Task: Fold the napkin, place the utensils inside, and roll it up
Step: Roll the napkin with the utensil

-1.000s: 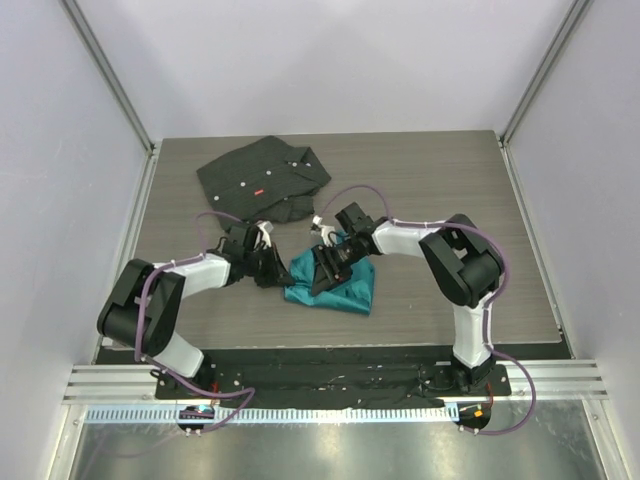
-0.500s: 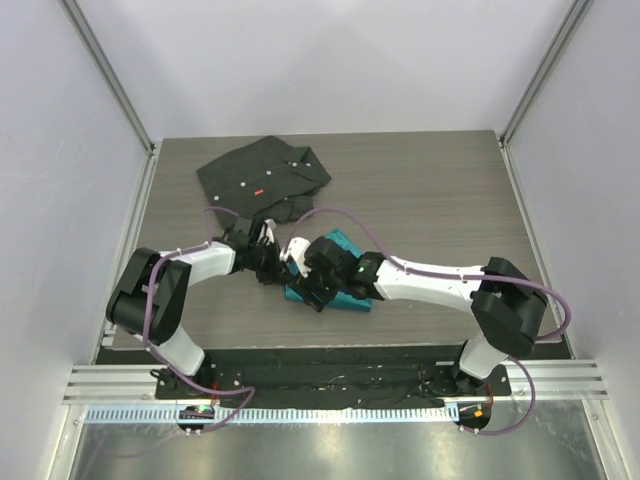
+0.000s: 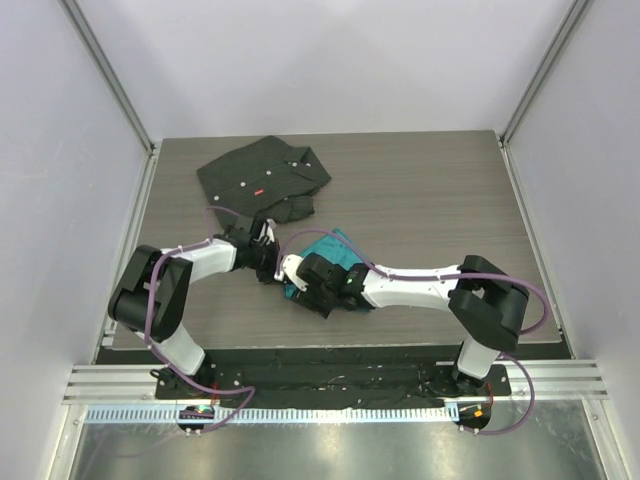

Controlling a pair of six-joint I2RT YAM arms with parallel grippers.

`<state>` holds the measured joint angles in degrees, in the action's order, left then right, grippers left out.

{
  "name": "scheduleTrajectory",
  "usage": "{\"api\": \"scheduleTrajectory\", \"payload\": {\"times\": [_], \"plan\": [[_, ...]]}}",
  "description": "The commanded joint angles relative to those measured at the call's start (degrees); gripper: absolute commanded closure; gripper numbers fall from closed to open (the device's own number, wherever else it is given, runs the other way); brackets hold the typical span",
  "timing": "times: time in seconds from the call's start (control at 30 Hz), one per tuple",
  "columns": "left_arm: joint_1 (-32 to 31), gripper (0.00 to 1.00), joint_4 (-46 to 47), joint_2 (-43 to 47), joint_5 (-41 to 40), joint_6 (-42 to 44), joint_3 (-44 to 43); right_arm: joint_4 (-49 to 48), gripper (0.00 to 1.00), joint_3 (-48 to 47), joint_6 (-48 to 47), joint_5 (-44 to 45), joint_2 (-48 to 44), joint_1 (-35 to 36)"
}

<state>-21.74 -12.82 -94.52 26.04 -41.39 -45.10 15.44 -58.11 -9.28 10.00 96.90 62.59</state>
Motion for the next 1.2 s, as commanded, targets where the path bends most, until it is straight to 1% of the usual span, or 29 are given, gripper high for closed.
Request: {"api": "scheduleTrajectory", "payload": {"times": [0.0, 0.07, 0.13, 0.2, 0.23, 0.3, 0.33, 0.37, 0.4, 0.47, 0.5, 0.53, 0.57, 0.63, 0.67, 0.73, 0.77, 0.87, 0.93, 1.07, 1.17], "plan": [[-0.2, 1.00, -2.9, -1.8, -2.3, 1.3, -0.8, -2.0, 0.39, -0.9, -1.4, 0.5, 1.1, 0.3], [-0.2, 1.00, -2.9, -2.1, -2.3, 1.5, -1.0, -1.7, 0.40, -1.2, -1.4, -0.4, 1.7, -0.1], [-0.2, 1.00, -3.0, -2.2, -2.1, 1.6, -1.1, -1.6, 0.45, -1.5, -0.9, -2.3, 2.6, -1.1], [-0.2, 1.00, -3.0, -2.3, -2.0, 1.7, -1.1, -1.4, 0.53, -1.5, -0.7, -3.5, 3.0, -1.7], [-0.2, 1.00, -2.8, -2.4, -1.8, 1.8, -1.1, -0.8, 0.59, -1.7, -0.7, -5.3, 3.1, -2.4], [-0.3, 1.00, -2.0, -2.2, -1.4, 2.2, -1.1, 0.0, 0.64, -2.1, -0.4, -8.0, 3.5, -3.2], [-0.2, 1.00, -1.9, -1.9, -1.3, 2.3, -1.2, 1.5, 0.67, -2.6, 0.0, -11.8, 3.9, -3.7], [-0.1, 1.00, -1.8, -1.5, -1.7, 2.4, -1.7, 2.2, 0.69, -2.9, 0.2, -13.6, 4.2, -4.6], [-0.1, 0.97, -1.9, -0.8, -2.1, 2.4, -2.1, 3.4, 0.71, -3.2, 0.5, -14.9, 4.4, -5.0], [0.2, 0.87, -2.9, 0.1, -4.1, 2.6, -3.2, 4.7, 0.73, -3.8, 1.3, -19.5, 4.9, -6.1], [0.5, 0.76, -3.3, 1.3, -4.7, 2.8, -3.4, 5.7, 0.74, -3.9, 1.5, -20.9, 5.2, -6.3], [0.9, 0.69, -3.5, 2.2, -5.3, 2.7, -3.5, 6.3, 0.75, -4.5, 2.3, -24.1, 5.7, -6.8], [1.3, 0.60, -3.6, 3.0, -6.5, 2.8, -3.5, 6.7, 0.75, -4.6, 2.8, -25.5, 6.1, -7.6], [1.7, 0.54, -4.4, 5.7, -7.8, 3.2, -3.2, 7.9, 0.76, -5.3, 3.8, -28.6, 7.1, -8.6], [2.0, 0.47, -4.7, 6.5, -8.6, 3.4, -2.5, 8.3, 0.76, -5.4, 4.2, -31.6, 7.3, -9.8], [2.1, 0.43, -5.5, 9.2, -11.3, 4.1, -1.6, 8.3, 0.77, -5.7, 4.8, -34.2, 8.4, -11.0], [2.3, 0.40, -5.6, 10.2, -12.1, 4.3, -0.6, 8.3, 0.77, -5.9, 5.3, -37.2, 8.8, -12.0], [2.4, 0.38, -5.6, 13.0, -13.5, 4.8, 0.9, 8.1, 0.78, -6.6, 6.1, -42.2, 10.8, -13.7], [2.4, 0.38, -4.4, 15.1, -12.4, 4.7, 2.7, 8.0, 0.79, -7.0, 6.3, -44.8, 11.7, -15.0], [2.4, 0.37, 1.4, 18.3, -8.4, 4.3, 6.1, 6.3, 0.81, -6.8, 6.6, -50.1, 13.5, -17.1], [2.3, 0.37, 5.4, 19.0, -6.1, 4.4, 7.4, 4.8, 0.81, -6.0, 7.6, -53.6, 15.0, -19.4]]}}
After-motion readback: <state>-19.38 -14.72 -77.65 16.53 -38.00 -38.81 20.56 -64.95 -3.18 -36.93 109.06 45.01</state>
